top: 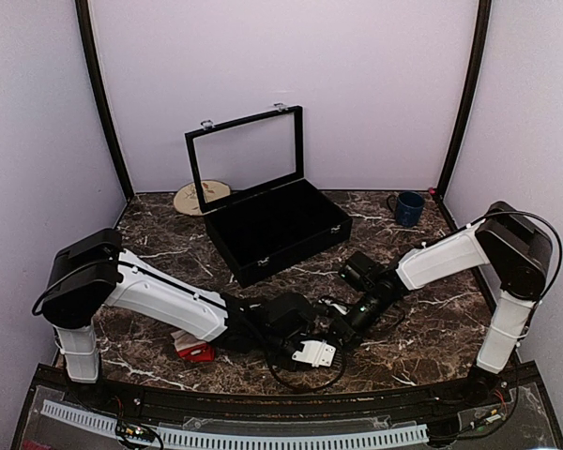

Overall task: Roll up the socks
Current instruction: Roll the sock at the center of the board.

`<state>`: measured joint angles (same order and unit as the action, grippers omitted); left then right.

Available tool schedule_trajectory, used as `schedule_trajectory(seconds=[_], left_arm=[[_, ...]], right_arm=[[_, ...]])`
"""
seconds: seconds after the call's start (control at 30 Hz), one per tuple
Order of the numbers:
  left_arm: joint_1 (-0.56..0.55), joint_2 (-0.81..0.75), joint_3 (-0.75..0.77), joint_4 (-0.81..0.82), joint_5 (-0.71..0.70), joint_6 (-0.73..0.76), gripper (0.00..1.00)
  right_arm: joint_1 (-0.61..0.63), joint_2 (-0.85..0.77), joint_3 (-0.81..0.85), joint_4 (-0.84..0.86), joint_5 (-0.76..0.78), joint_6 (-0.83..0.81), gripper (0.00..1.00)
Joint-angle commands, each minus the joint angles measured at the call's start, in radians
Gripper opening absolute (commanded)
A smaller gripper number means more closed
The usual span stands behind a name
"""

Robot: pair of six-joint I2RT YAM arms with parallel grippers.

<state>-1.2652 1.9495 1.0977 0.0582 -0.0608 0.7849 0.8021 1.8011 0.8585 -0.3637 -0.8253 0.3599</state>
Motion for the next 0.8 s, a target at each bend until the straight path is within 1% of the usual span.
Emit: schedule_trajectory(seconds=[0.0, 0.13, 0.2, 0.27, 0.33, 0.53, 0.57, 0.77], left_arm=[[0.02, 0.068, 0.025, -0.211, 0.086, -0.034, 0.16], [0.047, 0.091, 0.094, -0.337, 0.17, -0.037, 0.12], [0.067, 0.106, 0.136, -0.402, 0.221, -0.039, 0.1], [0.087, 0.124, 0.189, -0.484, 0.275, -0.041, 0.08], [0.11, 0.138, 0.243, -0.552, 0.333, -0.045, 0.07], [0.153, 0.179, 0.332, -0.652, 0.44, -0.057, 0.03], [0.157, 0.185, 0.344, -0.666, 0.457, -0.06, 0.03], [0.179, 0.227, 0.427, -0.757, 0.542, -0.074, 0.03]], right_arm=[[-0.011, 0.012, 0.026, -0.007, -0.019, -0.012, 0.0], [-0.012, 0.016, 0.034, -0.011, -0.009, -0.014, 0.01], [-0.013, 0.017, 0.039, -0.013, -0.001, -0.016, 0.06], [-0.017, 0.015, 0.044, -0.015, 0.012, -0.016, 0.14], [-0.024, 0.011, 0.045, -0.011, 0.021, -0.015, 0.19], [-0.04, -0.007, 0.048, -0.015, 0.038, -0.013, 0.31], [-0.042, -0.014, 0.049, -0.018, 0.042, -0.015, 0.36], [-0.057, -0.043, 0.048, -0.043, 0.089, -0.021, 0.4]])
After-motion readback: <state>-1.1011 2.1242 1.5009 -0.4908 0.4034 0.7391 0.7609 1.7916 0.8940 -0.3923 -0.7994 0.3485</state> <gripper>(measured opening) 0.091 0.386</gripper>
